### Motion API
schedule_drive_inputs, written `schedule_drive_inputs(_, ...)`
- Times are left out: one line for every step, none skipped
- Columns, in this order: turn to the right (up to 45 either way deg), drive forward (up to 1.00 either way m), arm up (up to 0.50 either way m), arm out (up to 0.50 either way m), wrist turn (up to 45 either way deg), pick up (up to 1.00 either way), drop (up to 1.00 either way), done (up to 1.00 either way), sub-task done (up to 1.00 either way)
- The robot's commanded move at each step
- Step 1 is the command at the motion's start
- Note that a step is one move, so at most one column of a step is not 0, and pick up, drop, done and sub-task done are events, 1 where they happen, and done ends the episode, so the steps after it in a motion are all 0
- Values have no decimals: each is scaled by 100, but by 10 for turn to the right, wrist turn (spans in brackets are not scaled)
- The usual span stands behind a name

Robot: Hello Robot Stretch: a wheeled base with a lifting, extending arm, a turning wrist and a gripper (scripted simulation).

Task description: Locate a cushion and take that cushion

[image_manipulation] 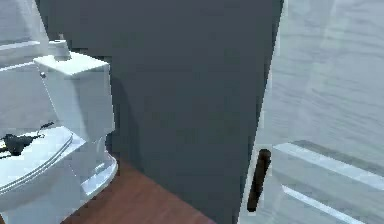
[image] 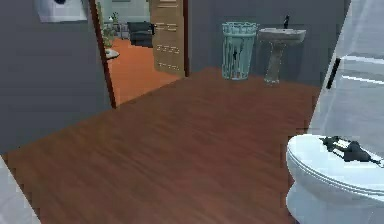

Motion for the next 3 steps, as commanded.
schedule_drive_inputs(0,100,0,0,0,0,0,0,0)
schedule_drive_inputs(-30,0,0,0,0,0,0,0,0)
schedule_drive_inputs(0,30,0,0,0,0,0,0,0)
